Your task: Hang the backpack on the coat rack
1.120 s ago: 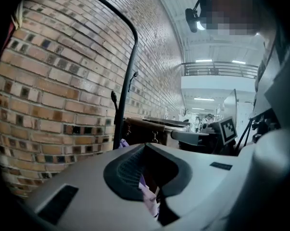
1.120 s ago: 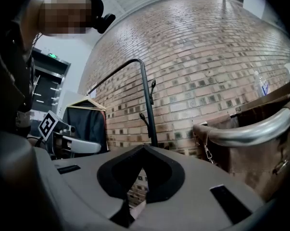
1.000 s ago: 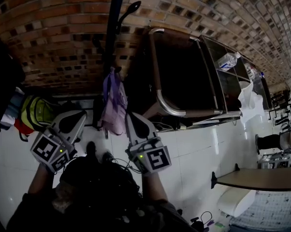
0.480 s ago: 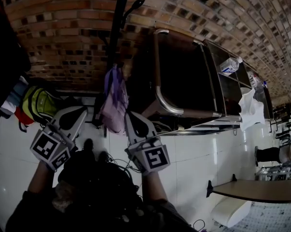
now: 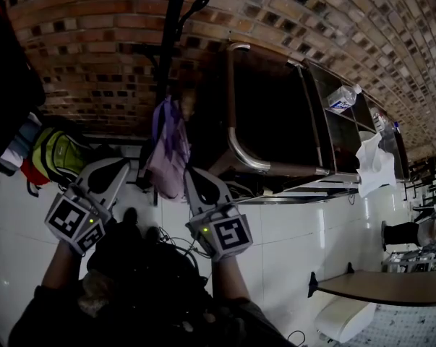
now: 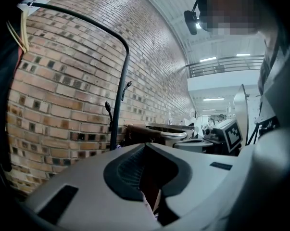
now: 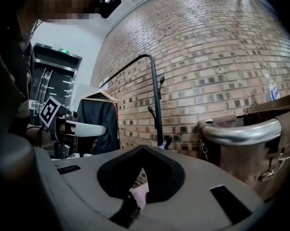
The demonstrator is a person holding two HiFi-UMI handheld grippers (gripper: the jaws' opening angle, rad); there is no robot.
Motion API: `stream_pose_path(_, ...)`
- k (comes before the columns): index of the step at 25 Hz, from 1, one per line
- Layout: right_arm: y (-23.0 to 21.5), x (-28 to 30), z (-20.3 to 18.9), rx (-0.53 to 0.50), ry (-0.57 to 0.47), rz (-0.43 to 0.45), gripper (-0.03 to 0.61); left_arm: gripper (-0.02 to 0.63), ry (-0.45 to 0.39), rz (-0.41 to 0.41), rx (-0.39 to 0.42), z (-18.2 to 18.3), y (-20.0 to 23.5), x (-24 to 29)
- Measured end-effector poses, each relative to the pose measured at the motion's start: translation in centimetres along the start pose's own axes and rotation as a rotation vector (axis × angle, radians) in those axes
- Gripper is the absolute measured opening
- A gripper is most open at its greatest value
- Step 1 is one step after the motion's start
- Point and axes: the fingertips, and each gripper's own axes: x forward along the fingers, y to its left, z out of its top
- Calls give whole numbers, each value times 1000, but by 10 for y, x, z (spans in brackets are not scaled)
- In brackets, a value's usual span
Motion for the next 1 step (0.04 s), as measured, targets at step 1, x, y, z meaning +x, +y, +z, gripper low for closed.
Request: stream_pose_path(1,0,0,0,5,-1,3,-2,34,-2,1,1,0,-1,1)
